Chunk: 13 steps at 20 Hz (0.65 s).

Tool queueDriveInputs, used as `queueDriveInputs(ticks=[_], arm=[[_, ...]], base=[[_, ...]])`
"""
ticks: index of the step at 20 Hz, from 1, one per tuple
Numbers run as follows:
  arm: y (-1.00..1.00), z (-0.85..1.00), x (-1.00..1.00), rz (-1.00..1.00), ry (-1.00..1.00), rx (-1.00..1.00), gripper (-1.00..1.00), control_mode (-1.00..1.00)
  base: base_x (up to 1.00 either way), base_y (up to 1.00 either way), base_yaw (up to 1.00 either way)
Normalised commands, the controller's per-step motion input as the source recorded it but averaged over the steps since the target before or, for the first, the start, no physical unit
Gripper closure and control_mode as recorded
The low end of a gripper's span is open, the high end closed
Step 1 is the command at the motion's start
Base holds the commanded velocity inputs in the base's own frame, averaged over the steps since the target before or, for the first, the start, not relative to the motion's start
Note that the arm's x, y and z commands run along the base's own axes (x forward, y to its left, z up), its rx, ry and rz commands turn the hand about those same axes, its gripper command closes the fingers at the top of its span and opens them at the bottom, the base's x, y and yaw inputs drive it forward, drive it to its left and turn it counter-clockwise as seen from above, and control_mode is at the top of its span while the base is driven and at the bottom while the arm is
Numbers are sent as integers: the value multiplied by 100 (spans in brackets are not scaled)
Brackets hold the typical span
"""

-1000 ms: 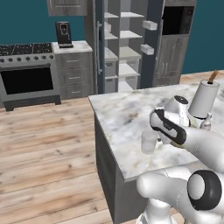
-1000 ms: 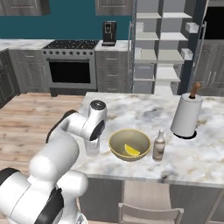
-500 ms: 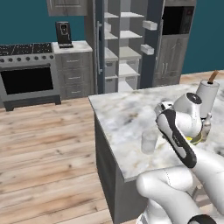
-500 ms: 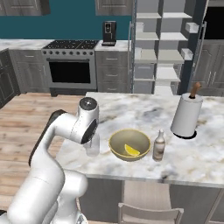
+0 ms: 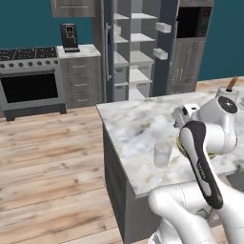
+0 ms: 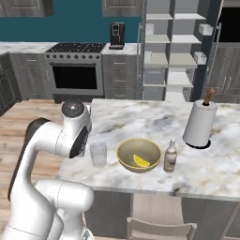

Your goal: There is a bowl on the dining counter. Grab a lemon wedge from the fridge and place it in the bowl. Then get the liquor bottle and glass cup from the cabinet and place them next to the bowl.

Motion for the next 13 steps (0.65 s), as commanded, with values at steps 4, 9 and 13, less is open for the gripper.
queueDriveInputs(ticks=[4, 9, 13], arm=[[17, 68, -79, 0, -13, -3, -100, -100], [17, 57, -85, 0, -16, -5, -100, -100], [16, 48, -65, 0, -24, -6, -100, -100]], base=[[0, 0, 0], [0, 0, 0], [0, 0, 0]])
